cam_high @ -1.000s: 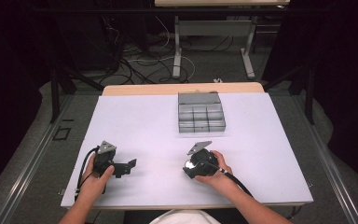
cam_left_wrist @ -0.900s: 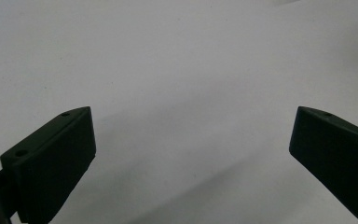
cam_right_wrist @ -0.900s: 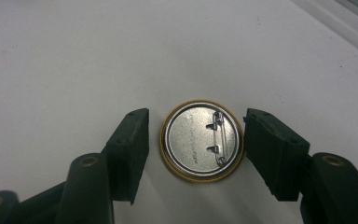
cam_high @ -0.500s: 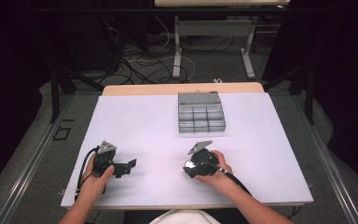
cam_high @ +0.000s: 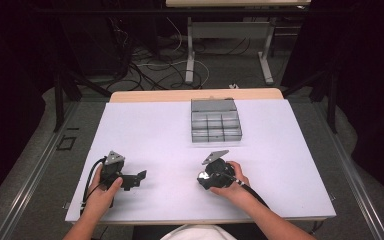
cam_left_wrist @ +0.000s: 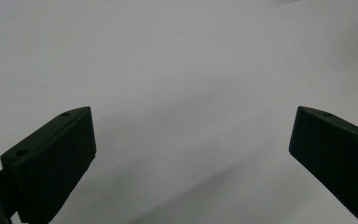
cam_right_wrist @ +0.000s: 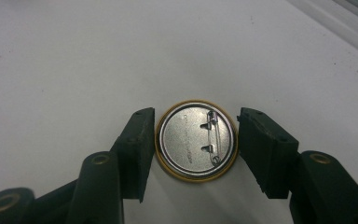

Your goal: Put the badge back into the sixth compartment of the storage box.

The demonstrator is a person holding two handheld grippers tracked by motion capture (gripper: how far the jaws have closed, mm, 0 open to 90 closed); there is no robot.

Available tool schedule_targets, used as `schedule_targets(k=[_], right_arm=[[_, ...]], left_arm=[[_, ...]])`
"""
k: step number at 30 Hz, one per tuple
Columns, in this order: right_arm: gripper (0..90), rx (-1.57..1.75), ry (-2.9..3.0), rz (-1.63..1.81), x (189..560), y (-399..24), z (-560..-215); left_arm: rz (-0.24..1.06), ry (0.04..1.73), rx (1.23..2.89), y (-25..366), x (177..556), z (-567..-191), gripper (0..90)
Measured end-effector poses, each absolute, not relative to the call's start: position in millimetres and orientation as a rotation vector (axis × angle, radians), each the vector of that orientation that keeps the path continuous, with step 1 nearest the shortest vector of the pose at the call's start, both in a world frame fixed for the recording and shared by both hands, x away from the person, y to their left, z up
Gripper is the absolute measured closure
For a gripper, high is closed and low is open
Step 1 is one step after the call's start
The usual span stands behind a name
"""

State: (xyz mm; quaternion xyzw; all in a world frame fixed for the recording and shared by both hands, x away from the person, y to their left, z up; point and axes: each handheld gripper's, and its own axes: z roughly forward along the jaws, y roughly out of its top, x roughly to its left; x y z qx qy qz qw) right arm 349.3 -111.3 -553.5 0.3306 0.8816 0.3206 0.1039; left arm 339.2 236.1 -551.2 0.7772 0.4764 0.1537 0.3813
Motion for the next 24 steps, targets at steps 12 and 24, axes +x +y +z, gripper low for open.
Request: schedule_targets(k=[12, 24], right_arm=[[46.6, 0.984, 2.601, 0.941, 348.5, -110.9, -552.7], [46.6, 0.979, 2.595, 0.942, 347.7, -110.7, -548.1]], left_arm=[[0.385, 1.224, 1.979, 235.6, 339.1, -551.5, 0.9], [0.385, 1.223, 1.981, 235.8, 339.0, -551.5, 1.0]])
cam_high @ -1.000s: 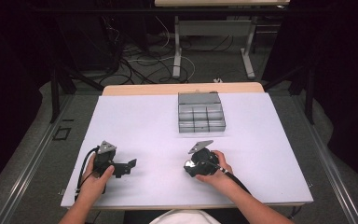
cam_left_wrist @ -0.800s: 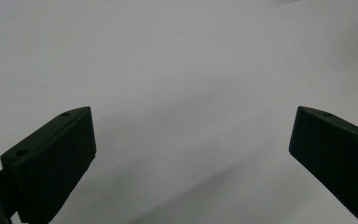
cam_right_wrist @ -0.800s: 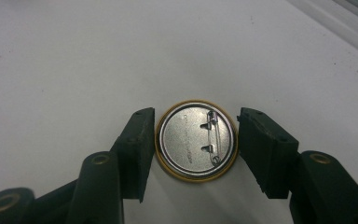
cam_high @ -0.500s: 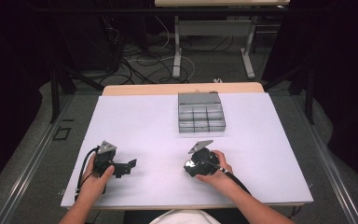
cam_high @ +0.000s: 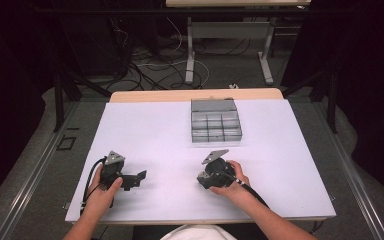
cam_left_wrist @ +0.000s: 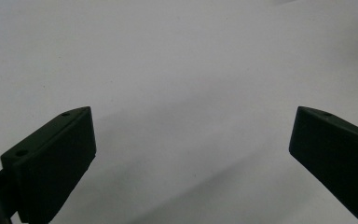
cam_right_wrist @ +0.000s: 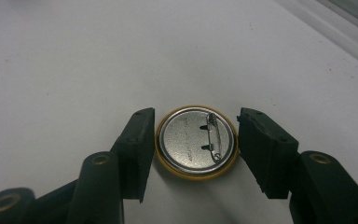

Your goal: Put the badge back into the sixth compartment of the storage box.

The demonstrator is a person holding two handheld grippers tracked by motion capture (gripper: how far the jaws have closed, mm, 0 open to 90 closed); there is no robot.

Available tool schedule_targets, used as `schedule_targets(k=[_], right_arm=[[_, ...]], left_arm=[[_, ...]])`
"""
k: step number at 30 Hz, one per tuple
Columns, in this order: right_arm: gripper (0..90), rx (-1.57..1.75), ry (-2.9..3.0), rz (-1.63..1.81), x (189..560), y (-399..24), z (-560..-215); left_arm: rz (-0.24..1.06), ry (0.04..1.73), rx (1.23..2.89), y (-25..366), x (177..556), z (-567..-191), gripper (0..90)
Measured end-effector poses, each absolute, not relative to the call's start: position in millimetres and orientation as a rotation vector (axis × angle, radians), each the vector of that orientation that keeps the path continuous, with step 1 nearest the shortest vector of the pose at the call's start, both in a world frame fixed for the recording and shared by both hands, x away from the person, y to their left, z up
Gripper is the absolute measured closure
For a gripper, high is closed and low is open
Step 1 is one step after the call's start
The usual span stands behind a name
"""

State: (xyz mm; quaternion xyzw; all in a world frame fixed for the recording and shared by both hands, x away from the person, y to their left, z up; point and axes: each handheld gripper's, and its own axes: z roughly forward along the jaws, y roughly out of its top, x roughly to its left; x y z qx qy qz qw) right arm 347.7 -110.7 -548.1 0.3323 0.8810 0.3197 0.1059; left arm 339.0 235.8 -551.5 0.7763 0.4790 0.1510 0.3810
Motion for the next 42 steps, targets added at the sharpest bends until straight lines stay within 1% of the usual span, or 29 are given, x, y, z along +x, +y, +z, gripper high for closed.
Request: schedule_targets(k=[42], right_arm=[[46.6, 0.928, 2.636, 0.927, 355.7, -111.1, -551.9]], left_arm=[[0.389, 1.219, 1.981, 235.6, 339.4, -551.7, 1.1]])
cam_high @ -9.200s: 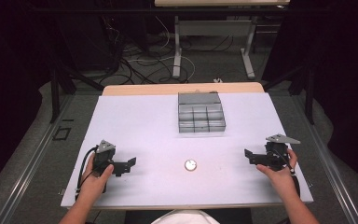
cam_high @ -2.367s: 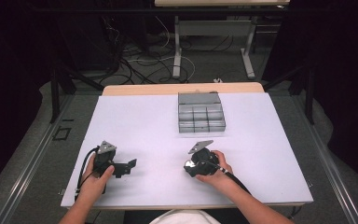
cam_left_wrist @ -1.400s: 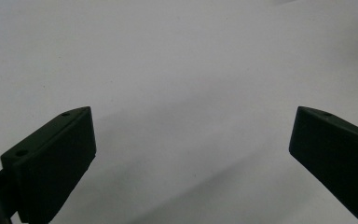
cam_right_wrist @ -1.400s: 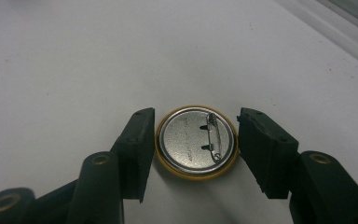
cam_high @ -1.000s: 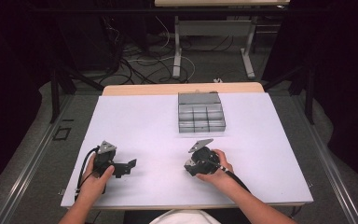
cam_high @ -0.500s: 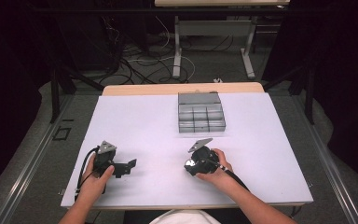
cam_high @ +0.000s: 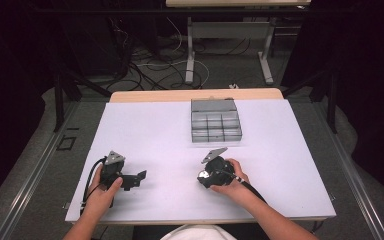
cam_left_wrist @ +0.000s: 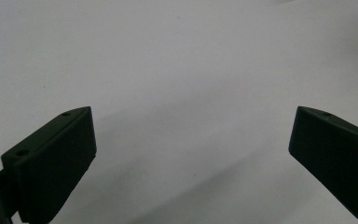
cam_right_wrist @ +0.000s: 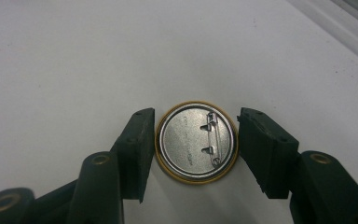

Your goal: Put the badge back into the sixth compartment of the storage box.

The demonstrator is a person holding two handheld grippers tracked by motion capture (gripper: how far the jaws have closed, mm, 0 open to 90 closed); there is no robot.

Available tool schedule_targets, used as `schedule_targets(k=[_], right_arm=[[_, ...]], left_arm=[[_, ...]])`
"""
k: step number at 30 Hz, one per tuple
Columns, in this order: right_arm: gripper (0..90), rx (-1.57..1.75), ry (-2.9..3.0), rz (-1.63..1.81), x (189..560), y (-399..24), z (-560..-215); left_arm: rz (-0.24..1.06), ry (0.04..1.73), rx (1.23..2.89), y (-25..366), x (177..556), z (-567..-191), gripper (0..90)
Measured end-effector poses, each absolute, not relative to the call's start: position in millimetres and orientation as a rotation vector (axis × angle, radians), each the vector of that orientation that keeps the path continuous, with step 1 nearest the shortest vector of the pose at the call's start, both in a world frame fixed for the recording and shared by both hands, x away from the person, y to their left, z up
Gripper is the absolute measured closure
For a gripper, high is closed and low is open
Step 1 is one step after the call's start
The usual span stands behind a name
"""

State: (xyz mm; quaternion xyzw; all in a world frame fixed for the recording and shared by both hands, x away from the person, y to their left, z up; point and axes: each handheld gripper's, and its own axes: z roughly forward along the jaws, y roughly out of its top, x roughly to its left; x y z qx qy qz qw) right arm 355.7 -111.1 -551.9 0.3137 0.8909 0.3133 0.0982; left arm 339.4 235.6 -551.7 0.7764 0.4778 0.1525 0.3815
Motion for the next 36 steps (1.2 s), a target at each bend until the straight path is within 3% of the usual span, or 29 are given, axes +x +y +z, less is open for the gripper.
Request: schedule_targets(k=[36], right_arm=[[46.6, 1.018, 2.531, 0.977, 373, -126, -542]], left_arm=[[0.389, 1.22, 1.982, 236, 339, -552, 1.1]])
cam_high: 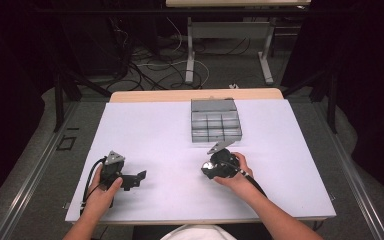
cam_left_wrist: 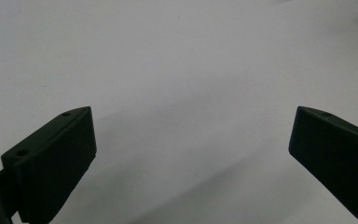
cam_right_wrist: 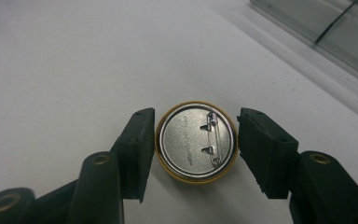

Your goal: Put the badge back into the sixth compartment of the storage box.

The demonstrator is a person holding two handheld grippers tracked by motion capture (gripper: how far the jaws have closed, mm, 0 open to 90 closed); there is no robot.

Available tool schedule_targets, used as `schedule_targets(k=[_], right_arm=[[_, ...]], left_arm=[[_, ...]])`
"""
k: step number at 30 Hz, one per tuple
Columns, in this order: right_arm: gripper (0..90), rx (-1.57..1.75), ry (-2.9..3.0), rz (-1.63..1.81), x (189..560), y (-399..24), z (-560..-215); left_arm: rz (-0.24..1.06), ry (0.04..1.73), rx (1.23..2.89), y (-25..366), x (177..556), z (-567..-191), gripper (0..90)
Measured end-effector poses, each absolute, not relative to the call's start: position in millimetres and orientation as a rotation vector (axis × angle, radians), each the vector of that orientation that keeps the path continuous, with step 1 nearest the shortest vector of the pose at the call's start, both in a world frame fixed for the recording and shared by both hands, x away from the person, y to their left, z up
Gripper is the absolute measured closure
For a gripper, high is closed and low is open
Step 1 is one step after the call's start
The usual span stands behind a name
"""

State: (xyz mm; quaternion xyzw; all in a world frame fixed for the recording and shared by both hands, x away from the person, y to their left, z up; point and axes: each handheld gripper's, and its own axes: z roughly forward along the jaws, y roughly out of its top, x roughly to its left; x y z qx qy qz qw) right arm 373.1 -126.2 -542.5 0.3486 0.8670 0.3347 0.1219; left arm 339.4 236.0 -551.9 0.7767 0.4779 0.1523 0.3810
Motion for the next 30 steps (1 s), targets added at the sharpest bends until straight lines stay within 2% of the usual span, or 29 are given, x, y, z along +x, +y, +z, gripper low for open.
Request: schedule_targets(k=[30], right_arm=[[46.5, 1.106, 2.405, 0.954, 398, -173, -509]], left_arm=[[0.389, 1.217, 1.994, 236, 340, -553, 1.4]])
